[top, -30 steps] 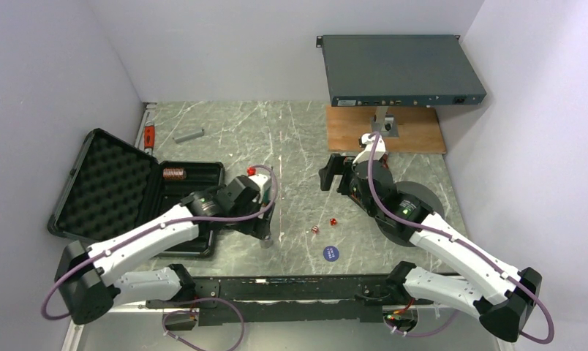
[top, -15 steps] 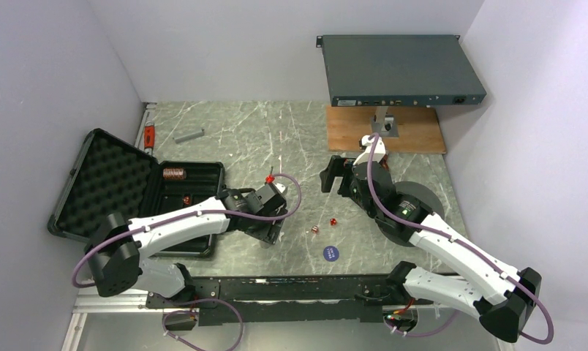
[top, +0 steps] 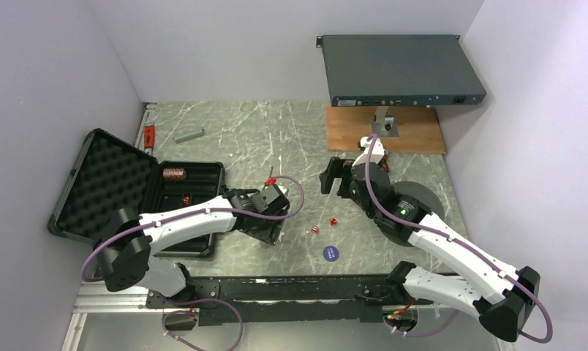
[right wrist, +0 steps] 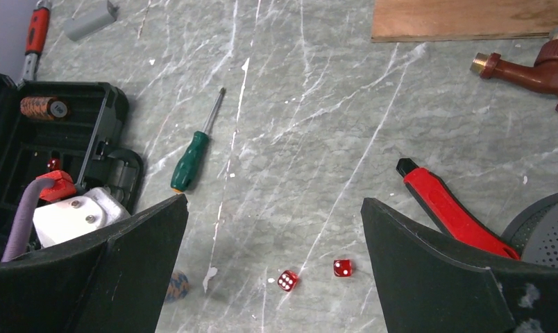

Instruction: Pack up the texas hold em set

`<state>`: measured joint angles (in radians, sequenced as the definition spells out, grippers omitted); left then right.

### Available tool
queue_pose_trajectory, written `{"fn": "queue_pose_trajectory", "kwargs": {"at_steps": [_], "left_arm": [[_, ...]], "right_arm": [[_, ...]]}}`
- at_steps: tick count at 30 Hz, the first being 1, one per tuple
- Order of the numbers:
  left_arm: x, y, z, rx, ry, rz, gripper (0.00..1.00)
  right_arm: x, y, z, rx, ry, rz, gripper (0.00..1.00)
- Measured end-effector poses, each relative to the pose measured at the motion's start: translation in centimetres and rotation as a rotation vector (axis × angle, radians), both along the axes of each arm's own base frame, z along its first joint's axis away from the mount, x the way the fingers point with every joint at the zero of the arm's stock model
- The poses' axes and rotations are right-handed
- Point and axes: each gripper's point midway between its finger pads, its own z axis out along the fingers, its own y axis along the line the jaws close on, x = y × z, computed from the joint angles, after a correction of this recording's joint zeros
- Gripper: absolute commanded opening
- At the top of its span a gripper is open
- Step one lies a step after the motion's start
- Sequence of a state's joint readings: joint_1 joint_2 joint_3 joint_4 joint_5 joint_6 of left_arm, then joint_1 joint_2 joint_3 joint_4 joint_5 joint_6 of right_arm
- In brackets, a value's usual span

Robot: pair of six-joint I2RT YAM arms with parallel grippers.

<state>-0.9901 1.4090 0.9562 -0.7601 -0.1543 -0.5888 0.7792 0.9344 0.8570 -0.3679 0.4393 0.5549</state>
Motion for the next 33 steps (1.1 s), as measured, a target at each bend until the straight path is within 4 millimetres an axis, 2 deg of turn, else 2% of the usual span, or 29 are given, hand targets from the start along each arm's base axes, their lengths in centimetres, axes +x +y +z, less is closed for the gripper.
{"fn": "queue_pose_trajectory", "kwargs": {"at_steps": [14,21,24,27,29,31,33], "left_arm": [[0.0,-0.1,-0.6,0.012,0.014,0.017,0.59],[0.0,-0.2,-1.1,0.015,0.019,0.022,0.59],[0.0,-0.2,-1.2,0.018,0.021,0.022,0.54],[0.0,-0.3,-1.3,0.019,0.022,0.024,0.45],[0.0,-0.3,-1.3,0.018,0.022,0.026,0.30],[0.0,-0.3,-1.3,0.014,0.022,0.029,0.11],[0.0,-0.4,-1.3,0.014,0.021,0.030,0.00]], "right_arm": [[-0.1,-0.1,-0.4,-0.003,0.010,-0.002,1.00],[-0.1,-0.1,-0.6,-0.006,0.013,-0.003,1.00],[-0.2,-0.2,-0.8,-0.009,0.017,-0.003,1.00],[-0.2,-0.2,-0.9,-0.011,0.019,-0.003,1.00],[-0.2,-0.2,-0.9,-0.011,0.019,-0.003,1.00],[-0.2,-0.2,-0.9,-0.011,0.019,-0.003,1.00],[-0.2,-0.2,-0.9,-0.011,0.019,-0.003,1.00]]}}
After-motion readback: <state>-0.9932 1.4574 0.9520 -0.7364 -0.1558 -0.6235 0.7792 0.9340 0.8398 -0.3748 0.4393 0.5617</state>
